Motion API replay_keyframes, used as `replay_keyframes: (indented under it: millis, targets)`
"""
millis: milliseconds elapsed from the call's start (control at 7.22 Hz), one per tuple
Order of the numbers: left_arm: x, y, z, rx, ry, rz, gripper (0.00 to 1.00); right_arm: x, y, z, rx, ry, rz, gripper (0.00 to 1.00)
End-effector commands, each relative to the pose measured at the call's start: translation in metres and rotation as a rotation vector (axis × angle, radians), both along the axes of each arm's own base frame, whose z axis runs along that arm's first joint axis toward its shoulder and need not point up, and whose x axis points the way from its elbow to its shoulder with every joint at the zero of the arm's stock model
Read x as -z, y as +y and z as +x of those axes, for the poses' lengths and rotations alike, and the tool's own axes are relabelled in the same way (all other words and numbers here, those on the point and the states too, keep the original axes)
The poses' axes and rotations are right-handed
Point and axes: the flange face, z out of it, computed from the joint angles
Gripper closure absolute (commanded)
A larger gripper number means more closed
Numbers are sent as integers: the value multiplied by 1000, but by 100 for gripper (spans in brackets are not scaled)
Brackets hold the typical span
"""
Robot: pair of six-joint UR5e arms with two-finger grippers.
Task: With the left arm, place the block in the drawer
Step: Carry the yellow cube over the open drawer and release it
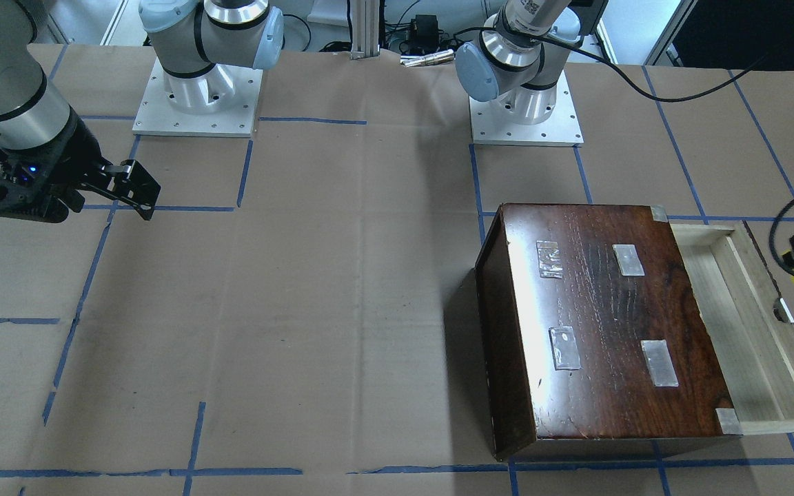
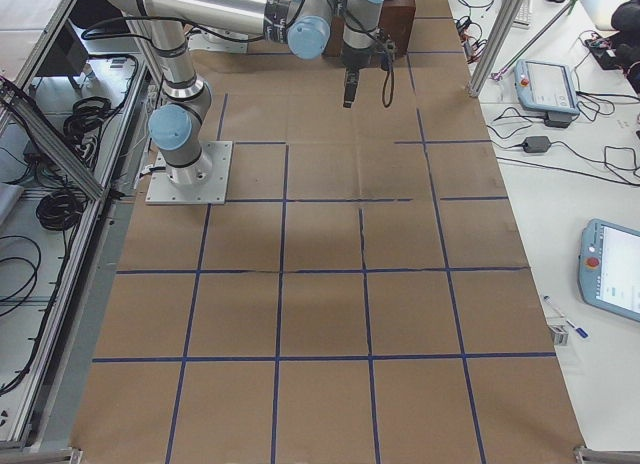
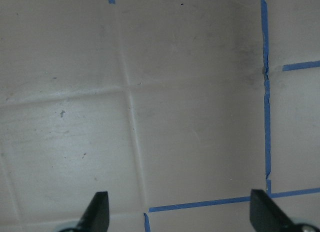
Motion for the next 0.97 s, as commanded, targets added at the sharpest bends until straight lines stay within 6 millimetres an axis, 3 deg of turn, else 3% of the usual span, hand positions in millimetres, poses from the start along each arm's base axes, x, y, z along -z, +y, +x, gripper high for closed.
replay_keyframes:
  millis: [0, 277, 554, 692, 831]
  targets:
    - [63, -3, -42, 12, 40, -3, 100, 0, 0, 0, 0, 0, 1, 0]
    - [107, -14, -38, -16, 55, 20, 100, 0, 0, 0, -1, 0, 1, 0]
    - [119, -21, -39, -17, 77, 8, 95, 0, 0, 0, -1, 0, -1, 0]
    - [117, -23, -38, -18, 68, -8, 45, 0, 0, 0, 0, 0, 1, 0]
    - [114, -23, -38, -18, 68, -15, 3, 0, 0, 0, -1, 0, 1, 0]
